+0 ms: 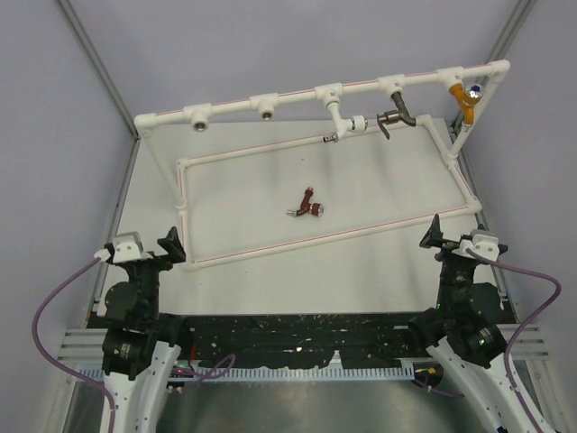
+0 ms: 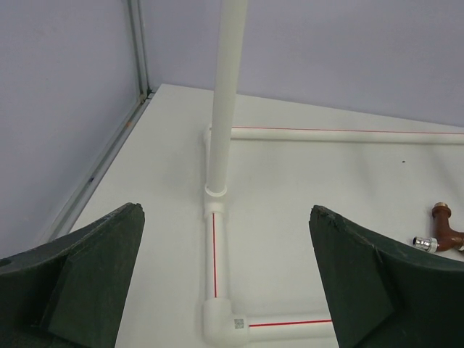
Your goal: Install the water faucets
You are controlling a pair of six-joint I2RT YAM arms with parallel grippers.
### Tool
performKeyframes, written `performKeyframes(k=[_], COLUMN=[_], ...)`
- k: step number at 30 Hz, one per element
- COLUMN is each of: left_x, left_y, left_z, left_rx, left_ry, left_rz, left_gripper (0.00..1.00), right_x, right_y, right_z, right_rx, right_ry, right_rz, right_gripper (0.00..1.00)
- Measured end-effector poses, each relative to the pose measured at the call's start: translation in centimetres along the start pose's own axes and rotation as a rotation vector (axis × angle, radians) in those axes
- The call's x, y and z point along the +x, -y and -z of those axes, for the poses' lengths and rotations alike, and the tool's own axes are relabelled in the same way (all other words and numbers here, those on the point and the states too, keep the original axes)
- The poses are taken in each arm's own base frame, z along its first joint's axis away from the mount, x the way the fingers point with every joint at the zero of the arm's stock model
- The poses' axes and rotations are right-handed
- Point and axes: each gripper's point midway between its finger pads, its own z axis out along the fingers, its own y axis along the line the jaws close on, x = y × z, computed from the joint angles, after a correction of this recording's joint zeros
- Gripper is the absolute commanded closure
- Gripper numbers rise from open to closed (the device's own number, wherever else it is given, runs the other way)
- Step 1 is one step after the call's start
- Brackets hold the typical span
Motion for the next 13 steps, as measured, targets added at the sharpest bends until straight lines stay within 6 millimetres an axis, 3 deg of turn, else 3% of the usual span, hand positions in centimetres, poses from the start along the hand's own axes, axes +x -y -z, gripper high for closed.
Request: performKeyframes(k=[4,13], left_x=[0.0,0.0], left_y=[0.1,-0.3], left_z=[0.0,0.0], left_rx=[0.002,-0.017], left_ry=[-0.001,-0.001], left_rz=[-0.006,-0.009], left_gripper=[0.0,0.0], right_x=[1.7,1.4], right_y=[-0.6,-0.4], right_z=[-0.1,-0.3], right_rx=[-0.015,-0.004], right_ry=[-0.028,-0.013], right_rz=[0.039,0.037], right_gripper=[0.05,0.05])
